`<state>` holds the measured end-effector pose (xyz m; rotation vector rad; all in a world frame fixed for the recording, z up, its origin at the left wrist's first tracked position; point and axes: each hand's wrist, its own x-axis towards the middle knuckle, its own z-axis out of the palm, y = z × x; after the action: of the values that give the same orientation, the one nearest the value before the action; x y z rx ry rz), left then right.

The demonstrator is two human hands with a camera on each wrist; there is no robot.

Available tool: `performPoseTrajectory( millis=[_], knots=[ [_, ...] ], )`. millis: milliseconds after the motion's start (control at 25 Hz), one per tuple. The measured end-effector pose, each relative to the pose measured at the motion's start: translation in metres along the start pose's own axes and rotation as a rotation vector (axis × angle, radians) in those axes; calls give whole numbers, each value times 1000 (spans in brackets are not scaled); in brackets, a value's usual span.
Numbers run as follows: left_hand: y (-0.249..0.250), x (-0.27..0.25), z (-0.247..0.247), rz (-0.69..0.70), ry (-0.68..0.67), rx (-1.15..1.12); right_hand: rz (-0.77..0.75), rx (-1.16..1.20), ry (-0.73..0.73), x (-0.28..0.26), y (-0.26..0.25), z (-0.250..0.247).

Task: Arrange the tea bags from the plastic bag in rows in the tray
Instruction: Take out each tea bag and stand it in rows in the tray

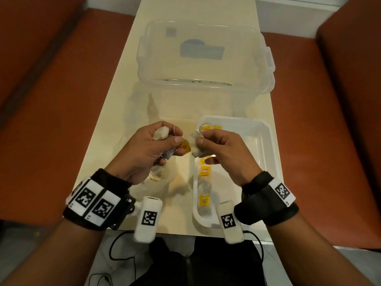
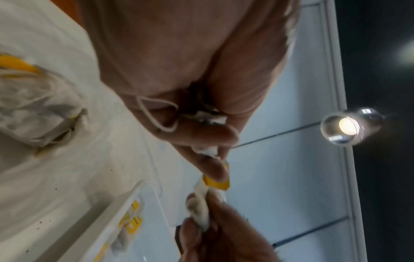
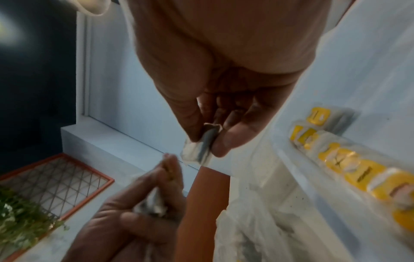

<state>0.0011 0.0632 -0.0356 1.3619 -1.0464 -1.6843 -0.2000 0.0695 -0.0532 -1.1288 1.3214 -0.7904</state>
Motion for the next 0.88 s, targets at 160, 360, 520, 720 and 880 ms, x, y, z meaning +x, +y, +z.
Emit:
performPoseTrajectory(
  millis=[160,360,520,720,880],
  knots=[
    [-9,10,14,135,60,116,56,90,-1,-4,3,-2],
    [-16,16,30,137,49,118,85,76,26,-8,15,-14],
    [-21,21,41,129,55,179,66,2,15,-10,20,-22],
    [-25,20,46,92,73,88,65,-19,133,5,30,-32],
    [-30,14,32,50,114,38,220,71,250,30,48,-56]
  ],
)
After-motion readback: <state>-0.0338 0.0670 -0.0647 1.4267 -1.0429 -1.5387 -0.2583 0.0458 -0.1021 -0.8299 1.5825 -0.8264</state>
